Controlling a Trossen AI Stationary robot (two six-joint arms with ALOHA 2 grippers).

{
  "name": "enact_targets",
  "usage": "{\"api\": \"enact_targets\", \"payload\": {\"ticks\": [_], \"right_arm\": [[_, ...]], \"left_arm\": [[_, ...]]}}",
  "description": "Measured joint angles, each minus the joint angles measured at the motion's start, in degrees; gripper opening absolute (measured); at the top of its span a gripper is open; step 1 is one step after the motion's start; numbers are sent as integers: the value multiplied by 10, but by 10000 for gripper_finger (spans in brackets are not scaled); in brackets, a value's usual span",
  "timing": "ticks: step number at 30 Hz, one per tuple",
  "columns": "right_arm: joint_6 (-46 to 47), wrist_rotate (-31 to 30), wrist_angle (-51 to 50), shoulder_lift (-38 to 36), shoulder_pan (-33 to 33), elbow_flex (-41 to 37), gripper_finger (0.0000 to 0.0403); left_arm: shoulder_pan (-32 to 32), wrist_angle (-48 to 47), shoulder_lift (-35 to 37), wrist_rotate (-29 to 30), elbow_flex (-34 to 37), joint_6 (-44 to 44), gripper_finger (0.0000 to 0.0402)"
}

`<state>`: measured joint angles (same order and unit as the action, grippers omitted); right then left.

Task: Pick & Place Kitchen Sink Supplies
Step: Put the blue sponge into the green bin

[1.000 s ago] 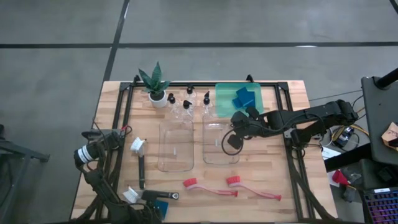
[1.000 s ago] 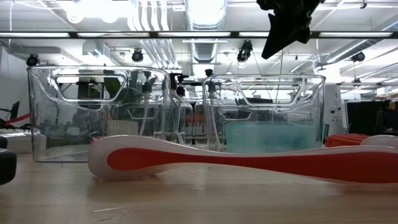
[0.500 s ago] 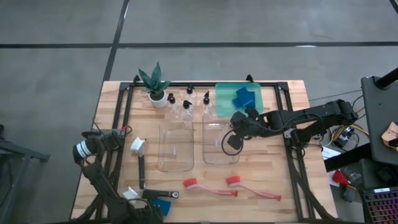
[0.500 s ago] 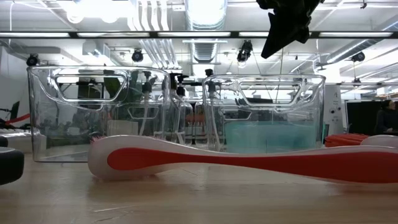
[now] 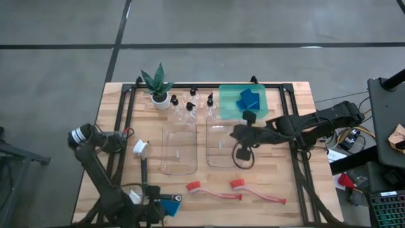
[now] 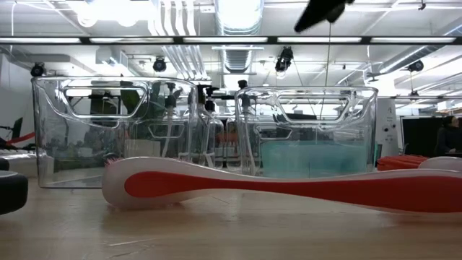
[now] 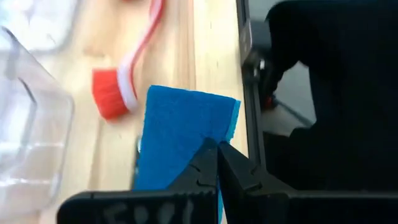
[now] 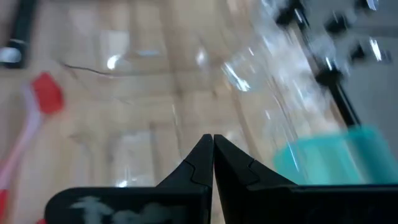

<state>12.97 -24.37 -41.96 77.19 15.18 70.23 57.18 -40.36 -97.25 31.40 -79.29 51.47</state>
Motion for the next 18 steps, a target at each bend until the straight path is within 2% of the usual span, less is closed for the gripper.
{"api": "enact_targets", "payload": {"ticks": [3,5,10,14,18], "right_arm": [[-1,11,31,0,23,6,8],[-2,42,60,-1,31,6,9],[-66,95,146,-1,60,5,14],[-123,98,216,11,89,4,45],[-181,94,281,41,109,5,100]], "left_arm": [[-14,3,27,13,0,-16,0],[-27,4,45,19,0,-23,0],[-62,4,74,21,-1,-45,0],[-94,4,86,15,-1,-50,0],[-123,5,97,6,-1,-66,0]]}}
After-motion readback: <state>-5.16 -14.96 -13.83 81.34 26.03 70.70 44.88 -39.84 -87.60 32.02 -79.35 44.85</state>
